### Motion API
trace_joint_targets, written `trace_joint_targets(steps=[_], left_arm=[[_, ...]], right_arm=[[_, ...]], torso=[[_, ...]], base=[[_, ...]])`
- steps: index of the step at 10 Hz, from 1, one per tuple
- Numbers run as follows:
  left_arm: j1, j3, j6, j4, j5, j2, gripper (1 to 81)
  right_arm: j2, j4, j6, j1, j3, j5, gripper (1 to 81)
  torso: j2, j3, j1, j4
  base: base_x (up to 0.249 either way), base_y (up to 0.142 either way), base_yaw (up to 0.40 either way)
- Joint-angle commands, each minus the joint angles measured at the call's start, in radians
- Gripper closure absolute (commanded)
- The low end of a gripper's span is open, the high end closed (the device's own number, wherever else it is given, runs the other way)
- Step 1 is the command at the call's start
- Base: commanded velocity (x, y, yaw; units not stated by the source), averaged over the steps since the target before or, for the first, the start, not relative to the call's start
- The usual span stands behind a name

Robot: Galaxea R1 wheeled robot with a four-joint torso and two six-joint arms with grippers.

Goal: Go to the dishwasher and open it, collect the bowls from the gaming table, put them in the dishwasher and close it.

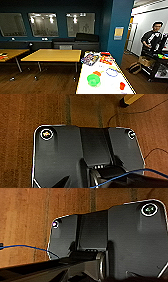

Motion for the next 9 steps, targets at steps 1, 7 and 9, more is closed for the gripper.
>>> trace_joint_targets(steps=[1, 7, 9], left_arm=[[-0.050, 0.208, 0.000, -0.003, 0.022, -0.147, 1.0], [-0.074, 0.349, -0.005, -0.009, 0.010, -0.258, 1.0], [-0.083, 0.354, -0.006, -0.009, 0.010, -0.256, 1.0]], right_arm=[[-0.149, 0.007, 0.023, 0.038, 0.200, 0.019, 1.0], [-0.456, 0.004, 0.118, 0.122, 0.585, 0.037, 1.0], [-0.514, 0.004, 0.132, 0.151, 0.650, 0.037, 1.0]], torso=[[0.000, 0.000, 0.001, 0.000], [0.000, 0.000, 0.001, 0.000], [0.000, -0.082, 0.001, 0.000]], base=[[0.000, 0.000, 0.000], [0.000, 0.000, 0.000], [0.000, 0.000, 0.000]])
